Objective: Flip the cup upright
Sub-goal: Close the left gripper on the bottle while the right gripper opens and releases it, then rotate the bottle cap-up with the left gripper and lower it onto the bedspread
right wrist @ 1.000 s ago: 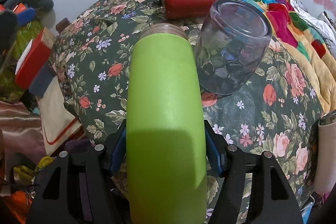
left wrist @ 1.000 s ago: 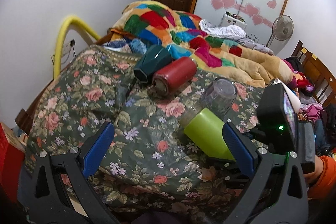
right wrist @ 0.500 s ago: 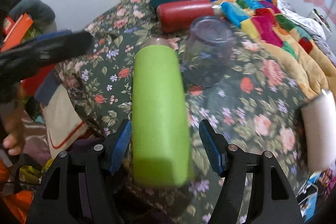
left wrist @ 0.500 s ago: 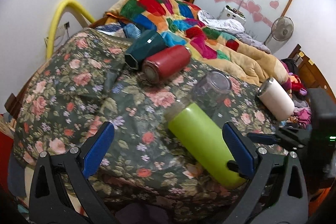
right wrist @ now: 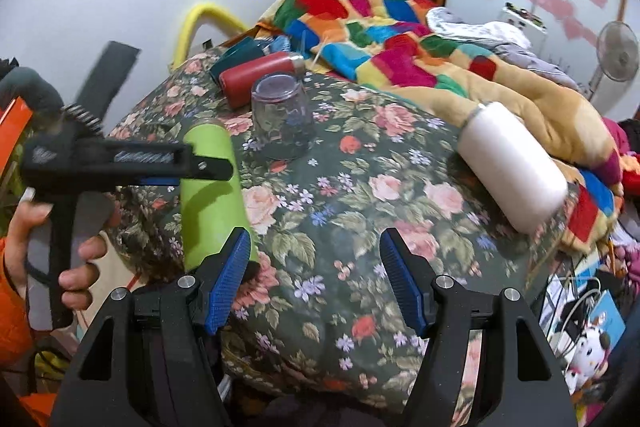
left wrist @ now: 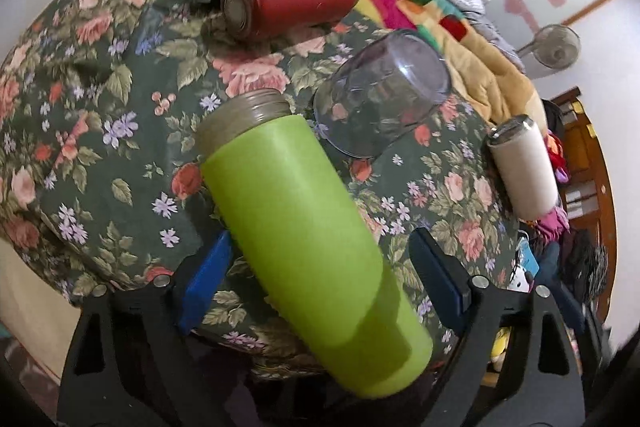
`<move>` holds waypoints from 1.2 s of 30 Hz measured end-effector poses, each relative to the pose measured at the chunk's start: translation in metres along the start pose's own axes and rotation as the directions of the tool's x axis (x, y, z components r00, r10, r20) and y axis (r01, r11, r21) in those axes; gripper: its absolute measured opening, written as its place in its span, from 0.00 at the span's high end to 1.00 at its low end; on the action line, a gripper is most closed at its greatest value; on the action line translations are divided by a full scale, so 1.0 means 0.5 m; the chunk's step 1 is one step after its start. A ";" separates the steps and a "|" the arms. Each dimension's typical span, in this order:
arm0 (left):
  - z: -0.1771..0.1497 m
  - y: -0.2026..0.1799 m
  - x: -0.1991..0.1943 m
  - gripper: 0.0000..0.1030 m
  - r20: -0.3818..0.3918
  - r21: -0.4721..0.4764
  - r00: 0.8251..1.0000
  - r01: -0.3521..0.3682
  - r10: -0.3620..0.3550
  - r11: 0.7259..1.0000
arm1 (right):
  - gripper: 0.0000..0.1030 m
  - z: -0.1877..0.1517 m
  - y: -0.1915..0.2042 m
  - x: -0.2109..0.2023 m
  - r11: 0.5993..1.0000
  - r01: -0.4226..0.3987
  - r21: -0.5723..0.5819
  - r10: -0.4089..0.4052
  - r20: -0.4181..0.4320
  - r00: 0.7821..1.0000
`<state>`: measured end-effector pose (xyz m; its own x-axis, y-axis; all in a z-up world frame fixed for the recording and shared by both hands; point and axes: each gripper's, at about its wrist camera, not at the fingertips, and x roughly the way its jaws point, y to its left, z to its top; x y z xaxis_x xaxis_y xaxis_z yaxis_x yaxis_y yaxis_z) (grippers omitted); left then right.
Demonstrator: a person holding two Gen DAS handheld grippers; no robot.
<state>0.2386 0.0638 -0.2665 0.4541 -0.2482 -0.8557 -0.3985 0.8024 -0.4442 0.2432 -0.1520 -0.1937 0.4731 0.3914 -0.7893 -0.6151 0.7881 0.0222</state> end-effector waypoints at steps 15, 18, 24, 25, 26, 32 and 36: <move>0.022 -0.010 0.054 0.32 0.001 -0.049 0.989 -0.146 0.146 0.988 | 0.38 -0.059 -0.021 -0.044 0.995 -0.002 0.102 -0.003 0.053 0.999; 0.017 -0.027 0.040 0.36 0.034 -0.014 0.989 -0.146 0.146 0.989 | 0.38 -0.059 -0.026 -0.048 0.994 0.004 0.106 -0.010 0.054 0.999; -0.015 -0.077 -0.039 0.39 0.143 0.117 0.984 -0.125 0.107 0.985 | 0.38 -0.058 -0.038 -0.058 0.992 0.008 0.125 -0.017 0.067 0.998; -0.023 -0.087 -0.053 0.39 0.162 0.143 0.981 -0.129 0.105 0.981 | 0.38 -0.057 -0.040 -0.060 0.992 0.009 0.128 -0.018 0.071 0.997; -0.031 -0.099 -0.068 0.39 0.183 0.172 0.978 -0.133 0.101 0.976 | 0.38 -0.056 -0.041 -0.061 0.991 0.009 0.130 -0.019 0.075 0.997; -0.068 -0.160 -0.140 0.39 0.291 0.313 0.954 -0.167 0.073 0.935 | 0.38 -0.049 -0.052 -0.076 0.989 0.005 0.151 -0.020 0.102 0.995; -0.070 -0.187 -0.163 0.39 0.333 0.360 0.941 -0.178 0.052 0.916 | 0.38 -0.044 -0.055 -0.079 0.988 0.006 0.156 -0.023 0.112 0.993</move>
<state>0.2111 -0.0100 -0.1644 0.6725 -0.0113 -0.7400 -0.1588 0.9744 -0.1591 0.2278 -0.1995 -0.1767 0.5552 0.4236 -0.7157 -0.5066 0.8548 0.1130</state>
